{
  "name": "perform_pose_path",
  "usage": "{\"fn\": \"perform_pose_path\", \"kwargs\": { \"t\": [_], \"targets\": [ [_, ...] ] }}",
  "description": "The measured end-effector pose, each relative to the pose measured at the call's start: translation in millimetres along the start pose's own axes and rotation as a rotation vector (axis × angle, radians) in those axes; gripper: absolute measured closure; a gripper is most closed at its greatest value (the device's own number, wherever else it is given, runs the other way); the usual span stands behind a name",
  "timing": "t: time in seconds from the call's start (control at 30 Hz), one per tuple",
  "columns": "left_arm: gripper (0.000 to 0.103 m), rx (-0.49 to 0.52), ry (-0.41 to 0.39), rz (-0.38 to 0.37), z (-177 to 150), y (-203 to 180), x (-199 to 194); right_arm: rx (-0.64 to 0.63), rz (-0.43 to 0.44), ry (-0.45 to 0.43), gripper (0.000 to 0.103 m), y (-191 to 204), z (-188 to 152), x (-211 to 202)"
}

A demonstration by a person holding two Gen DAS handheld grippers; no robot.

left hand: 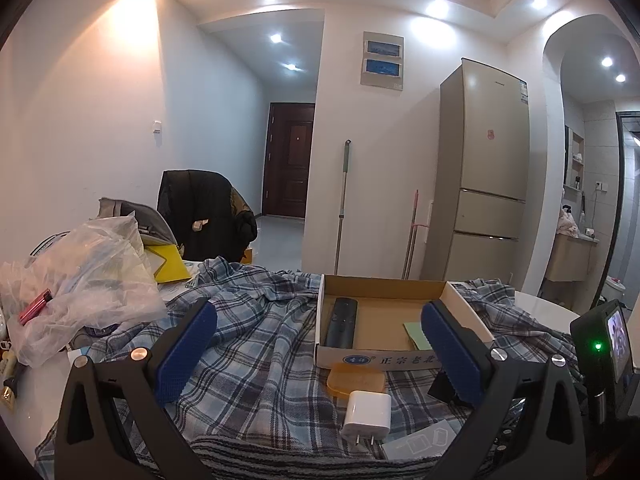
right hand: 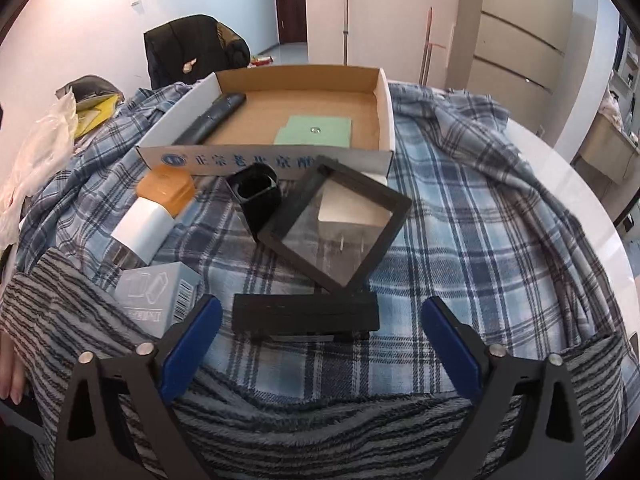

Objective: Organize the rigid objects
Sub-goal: 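Lower the right gripper onto the black rectangular bar and close on it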

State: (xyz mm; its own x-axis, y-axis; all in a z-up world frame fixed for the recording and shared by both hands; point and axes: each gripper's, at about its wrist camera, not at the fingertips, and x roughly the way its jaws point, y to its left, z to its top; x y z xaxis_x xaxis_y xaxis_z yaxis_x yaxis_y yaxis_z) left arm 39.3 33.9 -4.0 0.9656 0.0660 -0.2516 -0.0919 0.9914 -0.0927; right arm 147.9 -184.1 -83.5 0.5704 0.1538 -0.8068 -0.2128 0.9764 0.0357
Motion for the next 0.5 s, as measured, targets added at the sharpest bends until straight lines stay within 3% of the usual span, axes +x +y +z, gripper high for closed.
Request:
{"fn": "perform_pose_path", "kwargs": {
  "t": [0.17, 0.27, 0.5],
  "targets": [
    [0.000, -0.012, 0.017, 0.016, -1, 4, 3, -0.003, -0.003, 0.012, 0.020, 1, -1, 2],
    [0.000, -0.026, 0.041, 0.025, -1, 7, 7, 0.004, 0.012, 0.009, 0.036, 0, -1, 0],
    [0.000, -0.045, 0.103, 0.029, 0, 14, 20, 0.067, 0.058, -0.048, 0.036, -12, 2, -15]
  ]
}}
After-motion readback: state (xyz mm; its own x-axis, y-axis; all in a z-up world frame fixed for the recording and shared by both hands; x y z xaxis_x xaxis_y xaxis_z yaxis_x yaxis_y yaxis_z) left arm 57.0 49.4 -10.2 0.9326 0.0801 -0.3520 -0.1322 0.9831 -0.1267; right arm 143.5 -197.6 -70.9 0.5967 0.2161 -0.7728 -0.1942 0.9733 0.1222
